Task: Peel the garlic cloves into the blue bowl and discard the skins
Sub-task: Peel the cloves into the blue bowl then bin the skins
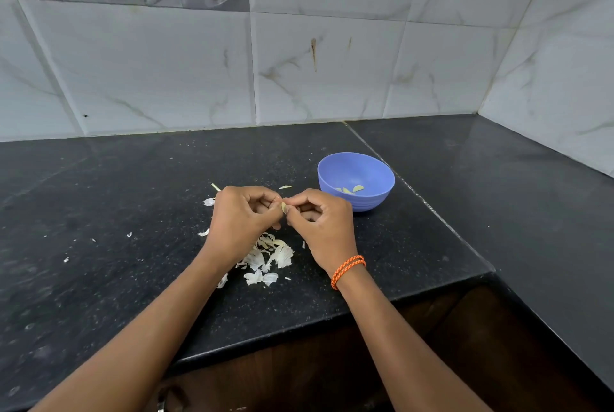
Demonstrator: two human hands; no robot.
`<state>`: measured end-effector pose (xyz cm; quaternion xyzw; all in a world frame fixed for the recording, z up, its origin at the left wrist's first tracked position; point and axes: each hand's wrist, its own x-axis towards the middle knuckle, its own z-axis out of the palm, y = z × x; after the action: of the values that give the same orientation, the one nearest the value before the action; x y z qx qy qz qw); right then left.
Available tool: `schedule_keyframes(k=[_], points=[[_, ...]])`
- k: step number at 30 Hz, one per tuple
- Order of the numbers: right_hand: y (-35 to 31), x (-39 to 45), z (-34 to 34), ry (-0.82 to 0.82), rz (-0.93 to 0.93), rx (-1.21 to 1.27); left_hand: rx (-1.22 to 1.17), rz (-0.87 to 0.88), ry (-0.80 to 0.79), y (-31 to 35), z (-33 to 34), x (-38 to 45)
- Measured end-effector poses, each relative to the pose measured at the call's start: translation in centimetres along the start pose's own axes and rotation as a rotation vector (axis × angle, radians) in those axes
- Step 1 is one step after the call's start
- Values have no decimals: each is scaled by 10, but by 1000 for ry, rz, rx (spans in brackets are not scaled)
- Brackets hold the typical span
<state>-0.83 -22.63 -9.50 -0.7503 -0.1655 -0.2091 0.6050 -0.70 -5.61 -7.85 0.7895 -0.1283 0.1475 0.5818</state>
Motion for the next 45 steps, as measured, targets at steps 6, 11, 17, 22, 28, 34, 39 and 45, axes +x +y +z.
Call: schedule_keyframes(k=[6, 11, 17, 22, 28, 34, 39, 45], points=[[-6, 2, -2, -6, 76, 177, -67, -2, -8, 5, 0, 1], [-5, 3, 1, 81, 73, 88, -83, -28, 26, 5, 0, 1], [1, 3, 0, 65, 2, -27, -107, -50, -13, 5, 0, 1], [5, 2, 1, 73, 7, -26, -142, -42, -4, 4, 1, 0], [0, 2, 0, 70, 12, 46, -130, -17, -26, 1, 1, 1], [-2, 4, -6, 93, 82, 172, -161, -34, -40, -1, -1, 4], [-3, 3, -6, 56, 108, 188, -192, -64, -70, 2, -2, 2], [-6, 1, -4, 36, 136, 143, -107, -39, -35, 1, -5, 2]])
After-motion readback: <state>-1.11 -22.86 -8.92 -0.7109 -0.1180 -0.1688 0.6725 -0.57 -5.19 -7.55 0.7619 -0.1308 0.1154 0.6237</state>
